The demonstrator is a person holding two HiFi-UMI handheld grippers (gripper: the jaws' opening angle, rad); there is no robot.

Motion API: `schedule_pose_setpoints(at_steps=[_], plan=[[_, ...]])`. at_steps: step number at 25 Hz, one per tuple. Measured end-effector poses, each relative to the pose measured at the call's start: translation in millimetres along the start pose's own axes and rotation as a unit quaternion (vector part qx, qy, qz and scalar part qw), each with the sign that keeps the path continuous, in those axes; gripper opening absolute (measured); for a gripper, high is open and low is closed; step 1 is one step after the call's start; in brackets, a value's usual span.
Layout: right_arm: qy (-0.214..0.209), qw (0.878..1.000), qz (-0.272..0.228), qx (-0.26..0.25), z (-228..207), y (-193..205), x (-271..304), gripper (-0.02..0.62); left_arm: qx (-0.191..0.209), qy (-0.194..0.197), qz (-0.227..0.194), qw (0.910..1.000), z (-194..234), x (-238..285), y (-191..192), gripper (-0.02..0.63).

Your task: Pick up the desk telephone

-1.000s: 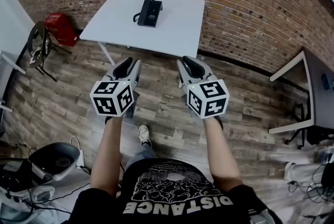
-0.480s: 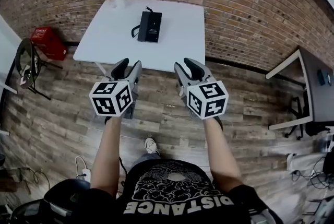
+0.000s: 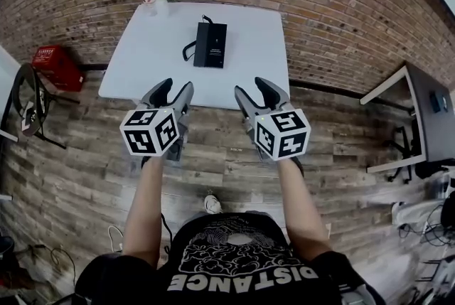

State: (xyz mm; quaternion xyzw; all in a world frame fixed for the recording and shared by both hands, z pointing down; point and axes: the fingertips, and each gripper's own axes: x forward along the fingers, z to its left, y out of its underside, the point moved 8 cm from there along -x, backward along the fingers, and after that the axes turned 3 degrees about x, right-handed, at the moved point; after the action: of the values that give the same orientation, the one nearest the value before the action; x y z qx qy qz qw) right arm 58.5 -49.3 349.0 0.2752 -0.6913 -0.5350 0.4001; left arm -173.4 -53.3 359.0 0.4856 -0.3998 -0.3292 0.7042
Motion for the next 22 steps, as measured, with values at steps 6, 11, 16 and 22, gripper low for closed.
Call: schedule_pose_setpoints(at_steps=[6,11,16,22], plan=[[0.009,1.000,0.007,0.005,0.9,5.3,21.1,0.216,-0.005,0.006,0.004,1.0000,23.7,10.9,1.8,0.214],[0.014,1.000,0.007,0.008,-3.2,7.3,34.7,0.219,-0.004,0.011,0.009,0.9999,36.0,23.0,3.1,0.214],[0.015,1.000,0.011,0.018,-13.1,9.6,55.9,0.222,-0.005,0.022,0.023,0.9995,49.5,42.5,3.9,0.214],[0.009,1.000,0.018,0.025,-29.7,9.6,95.7,0.232,-0.015,0.029,0.039,0.9987,73.4,79.4,6.0,0.215]])
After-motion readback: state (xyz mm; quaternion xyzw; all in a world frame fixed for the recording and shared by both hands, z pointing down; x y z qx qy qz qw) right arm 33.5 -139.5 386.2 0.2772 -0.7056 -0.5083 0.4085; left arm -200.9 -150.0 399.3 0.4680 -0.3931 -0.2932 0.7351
